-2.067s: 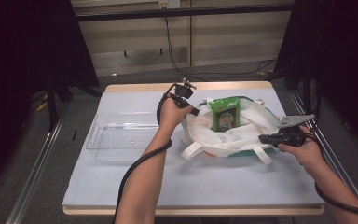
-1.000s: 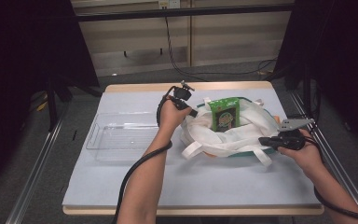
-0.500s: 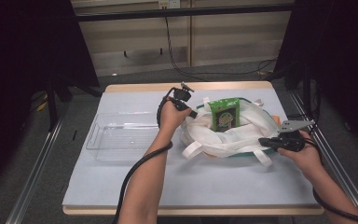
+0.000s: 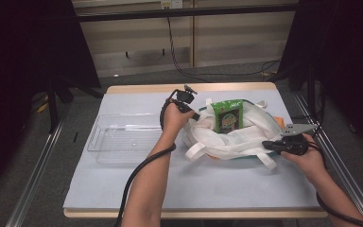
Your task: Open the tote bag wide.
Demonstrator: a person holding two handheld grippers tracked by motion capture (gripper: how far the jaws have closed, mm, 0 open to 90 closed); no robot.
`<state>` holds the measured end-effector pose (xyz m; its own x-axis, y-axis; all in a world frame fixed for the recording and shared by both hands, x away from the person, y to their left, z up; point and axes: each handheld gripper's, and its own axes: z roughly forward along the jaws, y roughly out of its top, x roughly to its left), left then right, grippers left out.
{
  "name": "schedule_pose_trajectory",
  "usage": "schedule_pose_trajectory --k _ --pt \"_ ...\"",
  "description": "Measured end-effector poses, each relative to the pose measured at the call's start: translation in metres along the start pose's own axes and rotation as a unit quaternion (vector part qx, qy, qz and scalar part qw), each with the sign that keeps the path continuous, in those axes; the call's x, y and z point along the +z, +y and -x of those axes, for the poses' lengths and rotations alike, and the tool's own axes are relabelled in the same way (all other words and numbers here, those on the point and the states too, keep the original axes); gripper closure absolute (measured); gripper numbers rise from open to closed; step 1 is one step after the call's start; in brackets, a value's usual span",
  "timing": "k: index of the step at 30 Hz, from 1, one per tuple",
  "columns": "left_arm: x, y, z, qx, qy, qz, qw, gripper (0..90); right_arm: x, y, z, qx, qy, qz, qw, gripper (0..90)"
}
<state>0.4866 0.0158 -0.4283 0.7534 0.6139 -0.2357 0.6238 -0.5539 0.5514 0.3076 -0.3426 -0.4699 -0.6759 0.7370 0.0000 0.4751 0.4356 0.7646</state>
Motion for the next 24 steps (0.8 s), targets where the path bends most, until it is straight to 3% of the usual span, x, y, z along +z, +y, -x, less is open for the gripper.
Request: schedule_pose_trajectory --k 8,13,18,22,23,24 --pt "0.0022 0.0009 -0.0001 0.003 0.003 -0.007 1.0 85.4 0.0009 -0.0033 0.0 0.004 0.001 0.005 1.0 90.0" --pt "0.005 0.0014 0.0006 -0.007 0.005 -0.006 1.0 85.4 0.0016 -0.0056 0.0003 0.008 0.001 0.005 1.0 90.0" --pt "0.0061 0.0019 -0.0004 0.0 0.008 -0.018 0.9998 85.4 0.0022 -0.0076 0.0003 0.008 0.004 0.008 0.9999 90.0" --pt "0.0068 0.0022 -0.0007 -0.004 0.008 -0.019 0.9998 85.4 0.0028 -0.009 0.0002 0.01 0.002 0.009 0.9999 90.0" --pt "0.0086 0.0018 0.0012 -0.019 0.01 -0.007 0.9997 85.4 0.0029 -0.0092 0.0002 0.009 0.002 0.009 0.9999 90.0" --pt "0.0082 0.002 0.0005 -0.014 0.01 -0.013 0.9998 85.4 0.0027 -0.0093 0.0001 0.01 0.002 0.009 0.9999 90.0"
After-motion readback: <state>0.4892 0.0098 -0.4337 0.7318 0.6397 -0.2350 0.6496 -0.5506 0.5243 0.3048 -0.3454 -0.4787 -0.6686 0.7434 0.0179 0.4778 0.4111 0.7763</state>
